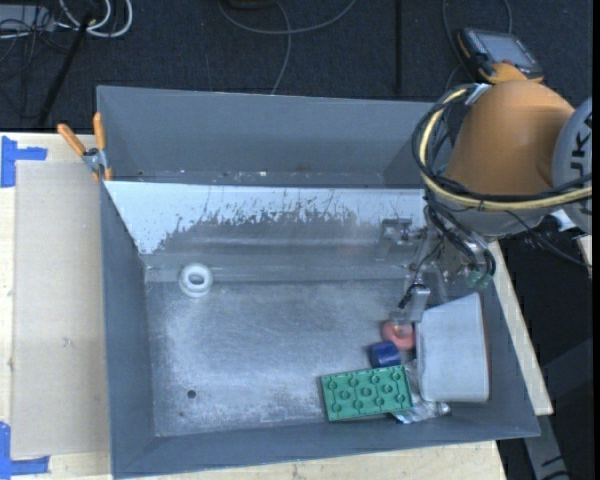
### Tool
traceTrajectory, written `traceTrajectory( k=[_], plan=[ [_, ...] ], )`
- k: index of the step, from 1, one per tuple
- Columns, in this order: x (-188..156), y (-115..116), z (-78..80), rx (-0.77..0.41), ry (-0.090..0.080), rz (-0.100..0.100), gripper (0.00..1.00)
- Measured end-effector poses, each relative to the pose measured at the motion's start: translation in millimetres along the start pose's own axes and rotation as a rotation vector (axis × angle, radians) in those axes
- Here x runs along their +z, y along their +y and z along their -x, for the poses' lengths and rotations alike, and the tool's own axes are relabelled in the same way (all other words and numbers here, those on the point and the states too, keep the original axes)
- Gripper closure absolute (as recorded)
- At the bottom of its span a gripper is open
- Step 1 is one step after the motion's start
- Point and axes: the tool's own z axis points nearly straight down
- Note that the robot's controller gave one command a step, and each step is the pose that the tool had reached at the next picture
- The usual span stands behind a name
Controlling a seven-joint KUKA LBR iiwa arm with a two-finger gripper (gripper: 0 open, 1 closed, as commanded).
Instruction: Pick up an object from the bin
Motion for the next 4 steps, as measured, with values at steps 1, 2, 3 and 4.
traceTrajectory(
  k=[1, 2, 3, 4],
  plan=[
    [127, -40, -8.6, -0.19, 0.006, 0.002, 0.0],
    [147, -53, -39.5, -0.344, -0.003, 0.001, 0.0],
    [146, -53, -38.3, -0.346, -0.006, 0.0, 1.0],
    [50, -48, -37.2, -0.354, -0.008, -0.002, 1.0]
  ],
)
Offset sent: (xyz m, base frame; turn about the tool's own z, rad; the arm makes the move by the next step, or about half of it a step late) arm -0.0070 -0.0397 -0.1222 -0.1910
